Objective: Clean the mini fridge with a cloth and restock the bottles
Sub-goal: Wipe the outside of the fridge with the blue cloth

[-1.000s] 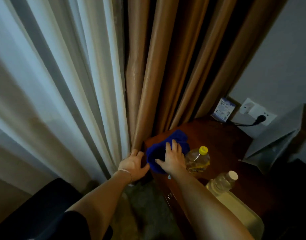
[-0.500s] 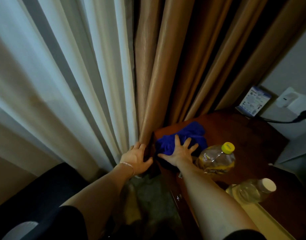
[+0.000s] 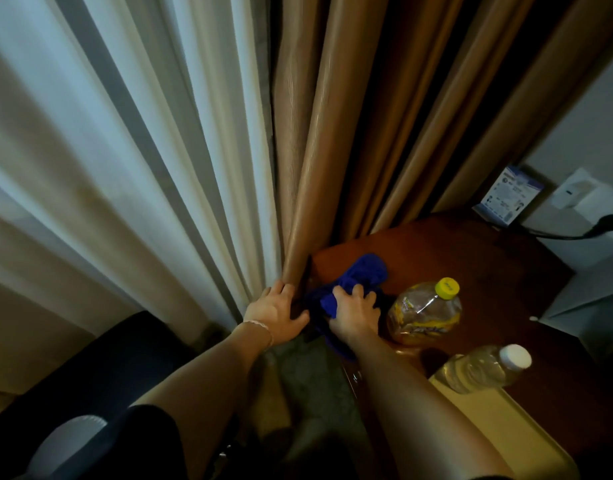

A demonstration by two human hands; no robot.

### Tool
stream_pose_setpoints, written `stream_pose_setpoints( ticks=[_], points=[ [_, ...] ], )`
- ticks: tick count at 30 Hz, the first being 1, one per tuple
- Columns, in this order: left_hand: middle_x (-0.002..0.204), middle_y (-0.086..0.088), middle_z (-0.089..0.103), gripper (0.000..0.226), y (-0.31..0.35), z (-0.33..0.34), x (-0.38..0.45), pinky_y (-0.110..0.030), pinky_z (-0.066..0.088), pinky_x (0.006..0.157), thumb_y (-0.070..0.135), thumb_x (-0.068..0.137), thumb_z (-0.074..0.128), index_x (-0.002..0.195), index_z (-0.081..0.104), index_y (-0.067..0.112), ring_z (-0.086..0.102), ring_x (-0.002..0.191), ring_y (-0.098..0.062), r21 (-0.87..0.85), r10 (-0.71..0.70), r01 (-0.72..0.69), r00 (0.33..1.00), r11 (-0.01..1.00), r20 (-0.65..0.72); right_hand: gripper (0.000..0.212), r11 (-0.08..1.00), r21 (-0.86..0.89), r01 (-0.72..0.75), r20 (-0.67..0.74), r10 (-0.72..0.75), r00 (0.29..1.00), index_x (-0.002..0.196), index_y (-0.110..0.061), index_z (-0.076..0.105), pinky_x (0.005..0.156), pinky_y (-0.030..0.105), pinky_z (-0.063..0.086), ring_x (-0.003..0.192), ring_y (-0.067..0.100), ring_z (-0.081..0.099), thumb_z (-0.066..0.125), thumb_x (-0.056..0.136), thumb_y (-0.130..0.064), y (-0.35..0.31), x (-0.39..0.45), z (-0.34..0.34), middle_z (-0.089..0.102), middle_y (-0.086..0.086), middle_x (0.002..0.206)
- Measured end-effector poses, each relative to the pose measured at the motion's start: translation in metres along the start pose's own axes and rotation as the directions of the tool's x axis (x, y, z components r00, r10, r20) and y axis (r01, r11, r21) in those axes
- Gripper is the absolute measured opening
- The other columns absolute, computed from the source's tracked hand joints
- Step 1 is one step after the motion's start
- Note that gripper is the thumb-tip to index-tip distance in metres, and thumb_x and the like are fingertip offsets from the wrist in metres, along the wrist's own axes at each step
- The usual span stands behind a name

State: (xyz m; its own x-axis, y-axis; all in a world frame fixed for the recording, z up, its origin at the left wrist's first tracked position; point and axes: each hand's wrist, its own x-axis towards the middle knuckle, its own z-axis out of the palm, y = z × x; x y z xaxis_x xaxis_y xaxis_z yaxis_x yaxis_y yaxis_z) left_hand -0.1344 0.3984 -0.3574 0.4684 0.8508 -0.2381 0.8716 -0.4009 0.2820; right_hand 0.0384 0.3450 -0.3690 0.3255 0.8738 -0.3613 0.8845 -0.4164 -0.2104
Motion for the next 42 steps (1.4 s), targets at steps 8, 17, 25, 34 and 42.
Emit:
stream_pose_setpoints(
  ticks=[8,17,25,34,42],
  points=[
    [0.138,-0.003,0.041,0.072,0.007,-0.049,-0.055,-0.037,0.053,0.089,0.066,0.089,0.041,0.144,0.034,0.021,0.051,0.119,-0.022,0.029,0.067,-0.067,0.997,0.997,-0.022,0.057,0.976,0.211,-0.060,-0.023,0.067,0.998,0.130,-0.029,0.044,0.094,0.048,0.046,0.118,0.041,0.049,0.062,0.084,-0.057,-0.008,-0.080,-0.042,0.047,0.013,0.130],
    [0.135,-0.005,0.042,0.067,0.006,-0.093,-0.149,-0.043,0.052,0.092,0.063,0.091,0.041,0.141,0.039,0.018,0.051,0.119,-0.025,-0.028,0.300,-0.302,0.952,0.953,-0.063,0.055,0.939,0.298,-0.172,-0.144,0.222,0.964,0.118,-0.029,0.052,0.088,0.043,0.052,0.109,0.032,0.059,0.061,0.079,-0.067,-0.036,-0.225,-0.076,0.059,0.005,0.117],
    [0.133,-0.002,0.041,0.067,0.041,-0.081,-0.246,-0.043,0.051,0.092,0.065,0.089,0.043,0.139,0.040,0.019,0.048,0.120,-0.024,-0.013,0.523,-0.523,0.852,0.852,0.021,0.052,0.872,0.354,-0.338,-0.219,0.428,0.877,0.111,-0.026,0.053,0.081,0.036,0.049,0.097,0.020,0.056,0.063,0.080,-0.066,-0.038,-0.391,-0.056,0.055,-0.001,0.104],
    [0.135,-0.005,0.043,0.066,0.148,-0.047,-0.384,-0.046,0.047,0.098,0.064,0.090,0.042,0.136,0.042,0.017,0.047,0.125,-0.028,-0.004,0.753,-0.755,0.653,0.655,0.074,0.043,0.704,0.503,-0.501,-0.199,0.658,0.726,0.100,-0.029,0.052,0.083,0.042,0.057,0.087,0.019,0.062,0.067,0.075,-0.061,0.008,-0.581,-0.018,0.063,-0.001,0.099],
    [0.140,-0.007,0.041,0.070,0.194,-0.005,-0.522,-0.047,0.047,0.100,0.066,0.089,0.042,0.140,0.042,0.017,0.046,0.128,-0.029,0.001,0.809,-0.818,0.570,0.576,0.140,0.052,0.623,0.497,-0.604,-0.203,0.761,0.617,0.107,-0.027,0.052,0.087,0.046,0.054,0.104,0.036,0.062,0.065,0.075,-0.065,0.032,-0.742,0.029,0.061,0.008,0.114]
  ],
)
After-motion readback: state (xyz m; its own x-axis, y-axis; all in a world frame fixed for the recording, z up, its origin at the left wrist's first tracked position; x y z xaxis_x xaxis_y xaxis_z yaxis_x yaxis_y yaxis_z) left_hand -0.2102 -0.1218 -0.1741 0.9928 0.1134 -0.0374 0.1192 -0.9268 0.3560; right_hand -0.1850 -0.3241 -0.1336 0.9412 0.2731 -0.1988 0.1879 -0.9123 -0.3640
